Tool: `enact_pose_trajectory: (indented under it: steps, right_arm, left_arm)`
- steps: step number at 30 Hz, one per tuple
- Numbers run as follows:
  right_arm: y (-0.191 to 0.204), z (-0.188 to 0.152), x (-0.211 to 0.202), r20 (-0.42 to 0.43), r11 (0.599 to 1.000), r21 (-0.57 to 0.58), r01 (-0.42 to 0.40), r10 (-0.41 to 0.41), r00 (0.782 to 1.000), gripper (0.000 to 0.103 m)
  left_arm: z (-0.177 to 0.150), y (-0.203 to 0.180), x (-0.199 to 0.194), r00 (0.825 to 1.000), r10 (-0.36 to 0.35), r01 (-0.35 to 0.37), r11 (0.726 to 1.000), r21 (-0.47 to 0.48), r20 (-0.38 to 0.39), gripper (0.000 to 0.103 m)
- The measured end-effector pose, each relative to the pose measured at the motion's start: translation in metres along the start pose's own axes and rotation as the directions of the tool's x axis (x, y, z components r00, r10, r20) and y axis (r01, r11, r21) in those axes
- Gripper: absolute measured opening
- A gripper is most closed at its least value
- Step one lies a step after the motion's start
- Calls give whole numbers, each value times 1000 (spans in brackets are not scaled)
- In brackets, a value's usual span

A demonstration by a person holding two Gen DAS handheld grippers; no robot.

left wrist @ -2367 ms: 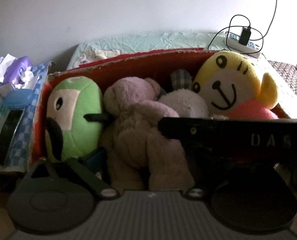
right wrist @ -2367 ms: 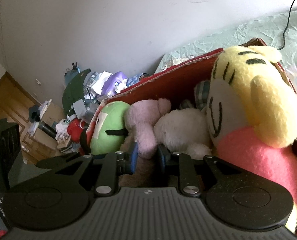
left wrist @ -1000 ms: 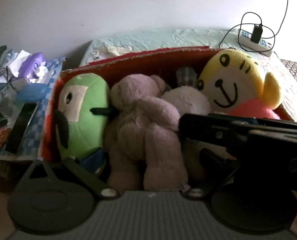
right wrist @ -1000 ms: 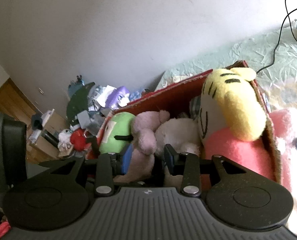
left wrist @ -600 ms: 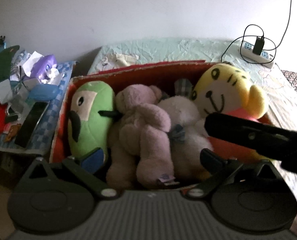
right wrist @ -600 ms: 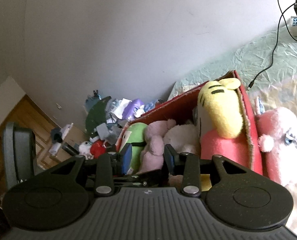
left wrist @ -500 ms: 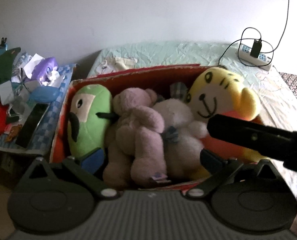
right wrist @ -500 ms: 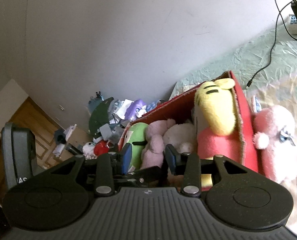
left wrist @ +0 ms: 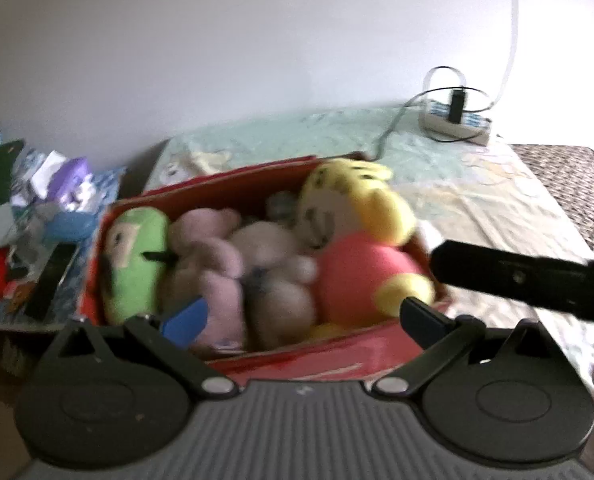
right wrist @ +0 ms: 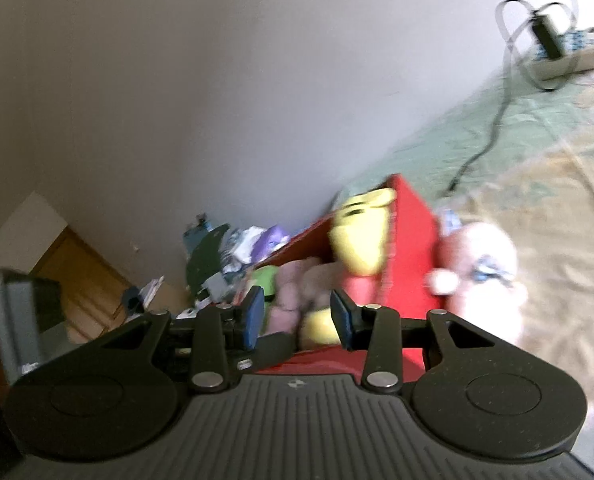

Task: Organize objects
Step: 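Move the right gripper out of the box to the white bunny with blue bow, then bring the left gripper to the white bunny while the right gripper closes in on it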

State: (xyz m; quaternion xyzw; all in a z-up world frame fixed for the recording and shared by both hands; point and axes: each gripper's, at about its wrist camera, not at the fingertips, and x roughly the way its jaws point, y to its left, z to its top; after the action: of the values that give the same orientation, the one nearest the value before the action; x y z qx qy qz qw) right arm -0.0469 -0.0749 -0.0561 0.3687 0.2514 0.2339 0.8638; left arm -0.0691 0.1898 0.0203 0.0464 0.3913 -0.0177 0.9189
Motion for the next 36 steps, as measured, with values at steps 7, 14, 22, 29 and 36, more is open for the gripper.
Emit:
enact_pose_trajectory:
  steps: [7,14,22,29,36]
  right_arm:
    - [-42,-4,-13,-14,989,62,133,-133,991,38]
    - [-66,-15,-6,-69,977,18,214,-212,975,38]
    - [-63,-36,23,-112,893,-347,286,-342,933,38]
    - [-67,-41,52,-113,842,-454,289,-377,919,40]
    - [-68,-44,77,-81,792,-526,311,-411,908,51]
  left_arm:
    - [-10,-35,-9,991,-124,122,991,54,38,102]
    - [-25,-63,5,978,-207,207,976,69,-12,102]
    - [-46,-63,44,956,-255,252,967,-44,-143,101]
    - [-58,-53,65,947,-249,229,966,-117,-202,101]
    - [-59,-47,69,952,-216,194,974,-115,-216,101]
